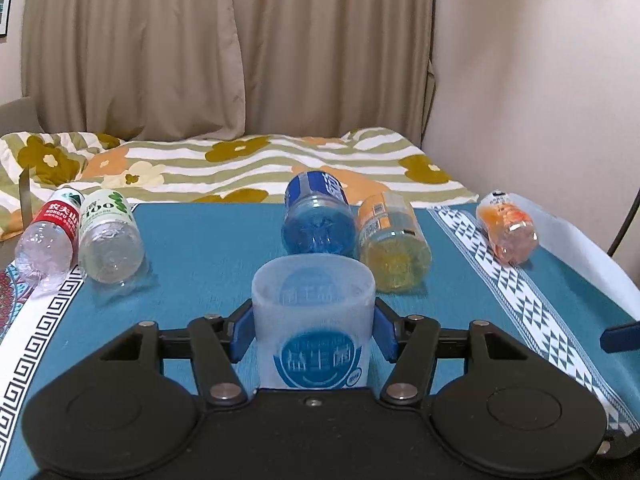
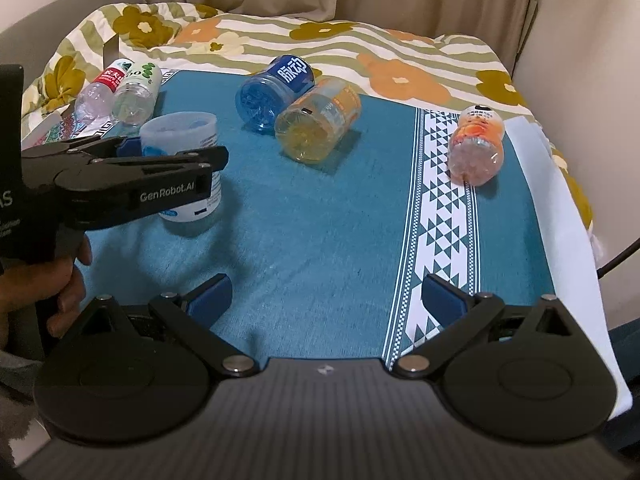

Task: Flip cup upright
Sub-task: 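Open the left tool to release the upright cup and withdraw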

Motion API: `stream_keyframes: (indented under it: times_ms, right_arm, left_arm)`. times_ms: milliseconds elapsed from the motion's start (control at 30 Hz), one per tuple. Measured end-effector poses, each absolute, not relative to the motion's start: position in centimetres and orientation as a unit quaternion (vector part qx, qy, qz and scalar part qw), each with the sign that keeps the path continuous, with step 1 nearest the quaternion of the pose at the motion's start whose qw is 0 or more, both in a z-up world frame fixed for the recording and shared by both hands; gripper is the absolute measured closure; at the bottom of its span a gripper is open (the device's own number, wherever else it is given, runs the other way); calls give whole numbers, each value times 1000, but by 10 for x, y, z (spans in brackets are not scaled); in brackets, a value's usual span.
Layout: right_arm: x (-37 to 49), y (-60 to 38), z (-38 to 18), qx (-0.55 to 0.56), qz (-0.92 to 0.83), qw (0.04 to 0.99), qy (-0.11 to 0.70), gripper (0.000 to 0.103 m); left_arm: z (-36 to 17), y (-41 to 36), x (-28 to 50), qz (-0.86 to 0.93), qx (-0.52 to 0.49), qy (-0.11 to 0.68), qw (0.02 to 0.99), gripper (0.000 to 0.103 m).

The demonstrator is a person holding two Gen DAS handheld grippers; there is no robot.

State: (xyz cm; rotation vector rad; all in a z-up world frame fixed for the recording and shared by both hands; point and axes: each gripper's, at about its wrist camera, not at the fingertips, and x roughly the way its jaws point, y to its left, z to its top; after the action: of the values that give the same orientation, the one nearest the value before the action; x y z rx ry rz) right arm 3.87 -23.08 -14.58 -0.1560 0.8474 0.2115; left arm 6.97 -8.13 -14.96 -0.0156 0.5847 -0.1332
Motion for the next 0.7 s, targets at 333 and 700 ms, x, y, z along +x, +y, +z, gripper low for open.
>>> stream_keyframes:
  times_ms: [333, 700]
  right_arm:
    - [36, -236, -146, -67, 99, 904, 411, 0]
    - [32, -239, -122, -48, 92, 910, 402, 0]
  left_arm:
    - [-146, -85, 72, -66, 2, 323, 944, 35]
    - [-108, -78, 60, -52, 17, 351, 935, 8]
